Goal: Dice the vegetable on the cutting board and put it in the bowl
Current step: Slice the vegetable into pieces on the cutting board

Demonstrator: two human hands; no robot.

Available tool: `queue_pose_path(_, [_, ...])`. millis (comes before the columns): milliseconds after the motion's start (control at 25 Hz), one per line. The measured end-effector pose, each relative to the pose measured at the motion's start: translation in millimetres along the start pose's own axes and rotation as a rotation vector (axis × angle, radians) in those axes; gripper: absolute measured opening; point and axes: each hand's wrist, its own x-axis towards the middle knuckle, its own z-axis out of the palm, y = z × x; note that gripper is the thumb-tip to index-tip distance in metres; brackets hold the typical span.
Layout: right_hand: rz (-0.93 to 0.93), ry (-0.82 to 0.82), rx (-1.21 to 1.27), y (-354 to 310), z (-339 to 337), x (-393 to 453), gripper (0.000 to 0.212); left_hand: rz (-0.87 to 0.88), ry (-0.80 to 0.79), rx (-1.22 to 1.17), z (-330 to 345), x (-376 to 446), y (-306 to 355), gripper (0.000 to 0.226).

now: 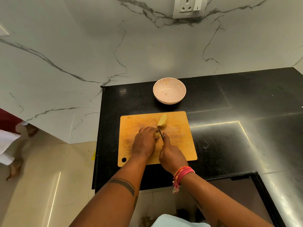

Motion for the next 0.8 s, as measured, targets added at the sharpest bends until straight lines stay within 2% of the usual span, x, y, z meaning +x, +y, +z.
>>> queue_pose_path(160, [-0.014,0.019,-0.004,0.1,5.1,-1.9,0.070,0.005,0.016,-0.005,-2.0,-1.1,1.0,0.037])
queue_pose_path(360, [0.013,0.069,0.017,3.8,10.7,2.1,0.059,-0.031,0.012,0.008,-1.1,-2.6,5.1,0.039])
queue_pose_path(800, [0.007,0.072,-0.007,7.7,14.3,3.1,0.064,-0.061,0.020,-0.005,-0.2,-3.5,6.2,0.036])
